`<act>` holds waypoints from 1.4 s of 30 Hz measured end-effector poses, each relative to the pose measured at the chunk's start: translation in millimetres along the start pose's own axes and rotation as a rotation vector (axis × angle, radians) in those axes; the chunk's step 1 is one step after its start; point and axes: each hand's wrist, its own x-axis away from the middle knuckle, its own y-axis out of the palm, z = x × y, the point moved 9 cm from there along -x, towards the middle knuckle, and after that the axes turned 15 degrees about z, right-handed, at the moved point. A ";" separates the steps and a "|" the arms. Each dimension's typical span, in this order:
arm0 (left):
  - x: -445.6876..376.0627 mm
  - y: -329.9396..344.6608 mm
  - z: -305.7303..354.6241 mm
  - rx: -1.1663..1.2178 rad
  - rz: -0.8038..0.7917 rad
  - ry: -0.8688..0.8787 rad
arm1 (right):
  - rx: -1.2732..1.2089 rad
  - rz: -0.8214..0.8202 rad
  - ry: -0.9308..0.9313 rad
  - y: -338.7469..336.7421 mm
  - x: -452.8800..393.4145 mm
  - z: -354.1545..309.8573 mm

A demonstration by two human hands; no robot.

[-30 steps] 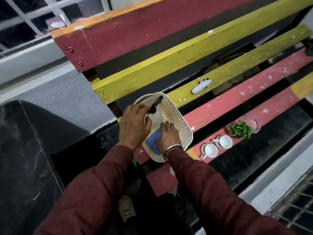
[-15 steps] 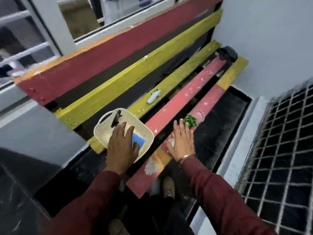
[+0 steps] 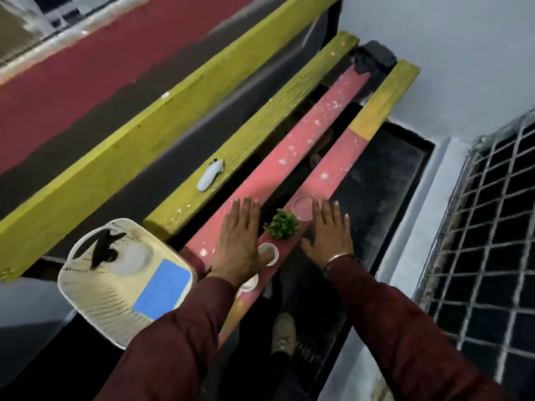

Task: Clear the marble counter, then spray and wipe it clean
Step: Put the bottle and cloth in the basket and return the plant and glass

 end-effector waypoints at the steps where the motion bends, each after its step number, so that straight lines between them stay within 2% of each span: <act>1: -13.3 19.7 7.1 -0.004 -0.037 -0.004 | 0.006 -0.026 -0.010 17.0 -10.1 12.4; 6: -57.1 100.4 17.8 -0.056 -0.176 -0.048 | 0.006 -0.107 -0.030 86.0 -53.9 50.9; 10: -71.9 153.0 16.3 -0.143 -0.286 0.058 | -0.042 -0.142 -0.045 130.5 -85.2 56.6; 12: -75.5 169.0 15.6 -0.125 -0.337 0.059 | -0.080 -0.153 -0.042 149.7 -95.5 55.4; 14: -79.4 174.8 17.2 -0.032 -0.318 0.036 | -0.088 -0.159 -0.054 164.4 -100.8 52.3; 18: -84.8 169.7 16.3 0.192 -0.181 -0.061 | -0.117 -0.128 -0.061 169.3 -107.9 47.9; 22: -89.1 167.5 4.5 0.269 -0.072 -0.210 | -0.156 -0.180 0.021 172.0 -113.1 48.1; 29: -87.5 111.5 -17.9 0.427 0.138 -0.432 | -0.254 -0.089 0.158 136.3 -108.9 44.9; 31: -84.8 81.2 -24.3 0.425 0.196 -0.477 | -0.258 -0.032 0.145 108.9 -109.5 34.3; 35: -73.0 16.6 -38.8 0.349 0.248 -0.553 | -0.278 -0.016 0.094 48.2 -104.6 -0.7; 42: -9.2 -113.0 -70.8 0.290 0.396 -0.650 | -0.306 0.041 0.022 -61.7 -63.1 -86.3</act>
